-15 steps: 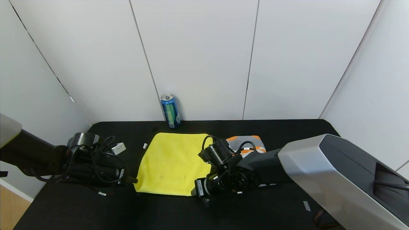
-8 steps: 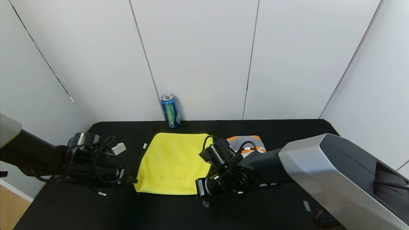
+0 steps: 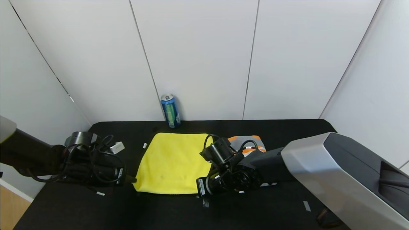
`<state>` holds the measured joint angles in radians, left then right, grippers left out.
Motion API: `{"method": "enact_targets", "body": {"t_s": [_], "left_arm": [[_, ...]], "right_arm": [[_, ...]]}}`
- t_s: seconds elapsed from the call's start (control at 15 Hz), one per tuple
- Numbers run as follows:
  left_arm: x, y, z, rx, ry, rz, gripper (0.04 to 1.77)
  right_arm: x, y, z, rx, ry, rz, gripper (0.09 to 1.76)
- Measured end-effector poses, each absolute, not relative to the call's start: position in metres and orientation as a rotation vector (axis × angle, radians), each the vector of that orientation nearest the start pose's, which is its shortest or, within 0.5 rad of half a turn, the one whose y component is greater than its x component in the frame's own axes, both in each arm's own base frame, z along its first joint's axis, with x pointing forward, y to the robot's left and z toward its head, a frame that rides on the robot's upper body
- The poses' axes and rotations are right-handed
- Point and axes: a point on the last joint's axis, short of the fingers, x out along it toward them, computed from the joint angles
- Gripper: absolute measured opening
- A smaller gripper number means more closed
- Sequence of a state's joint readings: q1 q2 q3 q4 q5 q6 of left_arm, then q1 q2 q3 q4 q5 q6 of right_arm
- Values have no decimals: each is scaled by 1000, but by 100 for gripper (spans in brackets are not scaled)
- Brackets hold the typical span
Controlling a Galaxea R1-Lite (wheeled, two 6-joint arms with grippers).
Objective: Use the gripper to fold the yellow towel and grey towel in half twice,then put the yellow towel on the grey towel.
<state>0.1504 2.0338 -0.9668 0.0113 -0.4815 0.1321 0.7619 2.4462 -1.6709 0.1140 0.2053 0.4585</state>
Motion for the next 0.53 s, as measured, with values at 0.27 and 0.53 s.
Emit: {"method": "enact_targets", "body": {"t_s": [0.27,0.53], "left_arm": [[316,39,78,-209,978,-360,10],[294,35,96,-192,944,-355,10]], "right_arm": [[327,326,51,132,1076,682,11],[315,321,61,122,1083,689,11]]}}
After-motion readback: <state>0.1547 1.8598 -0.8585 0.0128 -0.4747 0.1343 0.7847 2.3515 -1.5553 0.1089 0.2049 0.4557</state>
